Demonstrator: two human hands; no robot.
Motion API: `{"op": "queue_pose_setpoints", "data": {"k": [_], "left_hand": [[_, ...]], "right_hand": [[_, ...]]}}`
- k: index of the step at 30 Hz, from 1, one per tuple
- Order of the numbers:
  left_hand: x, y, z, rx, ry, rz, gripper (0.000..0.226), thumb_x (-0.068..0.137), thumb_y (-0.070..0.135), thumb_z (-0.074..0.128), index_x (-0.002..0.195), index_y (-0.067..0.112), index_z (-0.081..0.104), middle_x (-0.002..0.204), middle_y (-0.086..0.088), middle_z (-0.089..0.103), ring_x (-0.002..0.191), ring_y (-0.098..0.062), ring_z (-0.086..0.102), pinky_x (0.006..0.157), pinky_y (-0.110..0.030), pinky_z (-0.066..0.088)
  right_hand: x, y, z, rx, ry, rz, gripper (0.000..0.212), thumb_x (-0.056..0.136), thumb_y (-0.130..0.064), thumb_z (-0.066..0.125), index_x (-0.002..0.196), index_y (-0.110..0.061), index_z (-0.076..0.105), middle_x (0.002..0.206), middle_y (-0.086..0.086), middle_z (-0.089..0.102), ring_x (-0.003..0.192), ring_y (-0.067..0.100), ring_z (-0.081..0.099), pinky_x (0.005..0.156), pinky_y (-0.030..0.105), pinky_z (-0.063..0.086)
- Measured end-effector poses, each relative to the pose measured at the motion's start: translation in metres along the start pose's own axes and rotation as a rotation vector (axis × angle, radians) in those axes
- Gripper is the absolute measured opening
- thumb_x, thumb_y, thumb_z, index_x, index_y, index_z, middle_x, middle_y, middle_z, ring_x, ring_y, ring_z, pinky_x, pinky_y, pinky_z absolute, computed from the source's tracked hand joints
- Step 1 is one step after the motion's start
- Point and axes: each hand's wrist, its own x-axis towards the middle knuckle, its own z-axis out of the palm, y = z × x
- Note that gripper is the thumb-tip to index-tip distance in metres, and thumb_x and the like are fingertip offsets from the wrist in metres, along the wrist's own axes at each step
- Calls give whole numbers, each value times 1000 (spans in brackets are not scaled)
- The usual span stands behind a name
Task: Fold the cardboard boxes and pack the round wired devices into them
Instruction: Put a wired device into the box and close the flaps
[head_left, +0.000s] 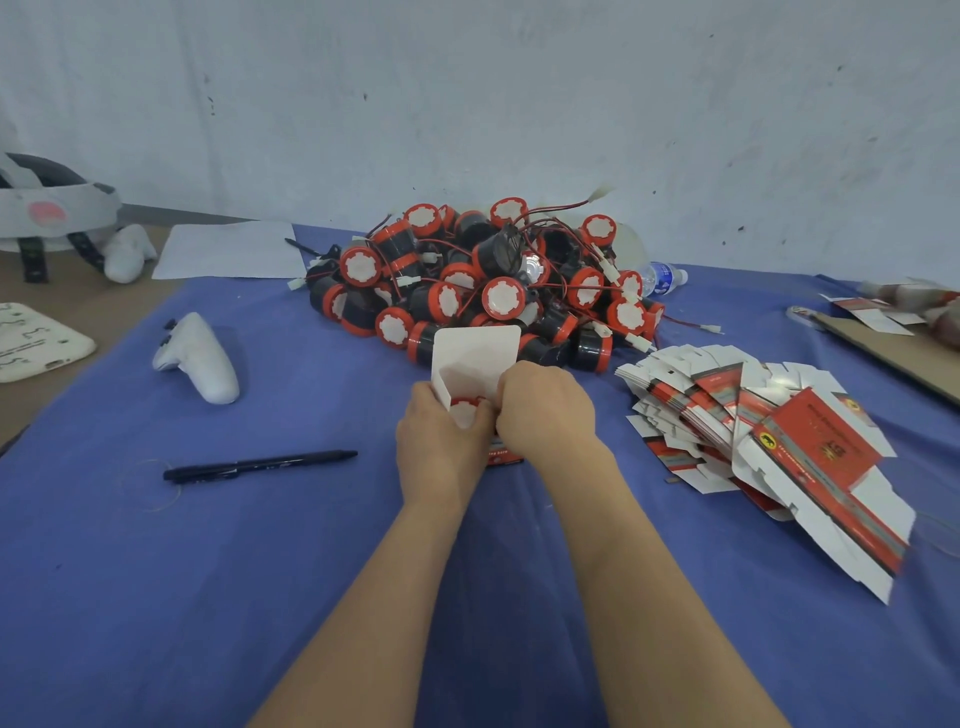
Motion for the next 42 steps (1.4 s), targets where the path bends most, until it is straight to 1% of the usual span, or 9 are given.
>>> {"op": "queue_pose_setpoints", "data": {"k": [4,9,13,18,24,28,31,38,42], "left_hand": [[-1,1,-1,9,12,17,35,83,35,67,106,17,46,106,-2,60,99,-25,57,80,-44,53],[0,1,0,34,18,12,31,84,33,65,102,20,43,101,0,57,97,-24,57,76,-40,52],[0,1,0,57,22,9,29,85,31,63,101,19,42,102,-2,59,95,-24,56,73,-40,52],[-1,1,0,43,13,11,31,85,32,63,105,17,45,103,-1,59,97,-24,56,77,-43,53],[0,1,0,26,24,8,37,82,37,68,105,17,46,104,-1,59,96,-23,56,72,-36,50],[1,0,0,53,26,18,34,84,36,66,102,18,44,101,0,58,95,-25,57,73,-39,51],[1,0,0,49,15,17,33,84,37,66,101,20,43,100,0,58,95,-24,58,74,-40,52],[0,-2,0,20,3,54,32,85,36,65,100,19,43,98,0,58,92,-23,56,67,-36,48],[0,-2,-1,10,-14,60,30,85,33,65,101,19,44,99,1,58,96,-24,56,71,-38,49]], "right_hand": [[-1,6,0,8,-40,-29,13,87,-7,50,75,-10,46,71,5,42,83,27,40,56,28,32],[-4,18,-13,147,-177,-96,19,87,-3,48,87,2,65,89,20,65,75,33,54,69,39,50],[-10,22,-19,183,-187,-132,30,86,2,45,101,1,71,108,21,68,97,37,64,84,44,55],[-10,19,-18,82,-151,-125,19,90,-4,44,78,-4,57,77,11,57,67,24,48,61,32,43],[-8,13,-11,86,-254,-156,18,91,-6,43,81,1,56,74,13,53,59,21,42,54,29,36],[-4,22,-10,240,-48,-126,26,89,-8,45,95,3,68,94,17,69,79,32,61,70,36,53],[-3,24,-7,401,206,-89,21,89,-11,52,99,-14,70,102,1,68,91,20,61,79,36,53],[8,18,16,296,123,-86,19,94,-22,55,98,-14,71,97,4,68,93,23,61,80,40,53],[13,22,27,236,221,70,22,92,-27,59,108,-11,61,115,9,52,107,29,49,84,38,46]]}}
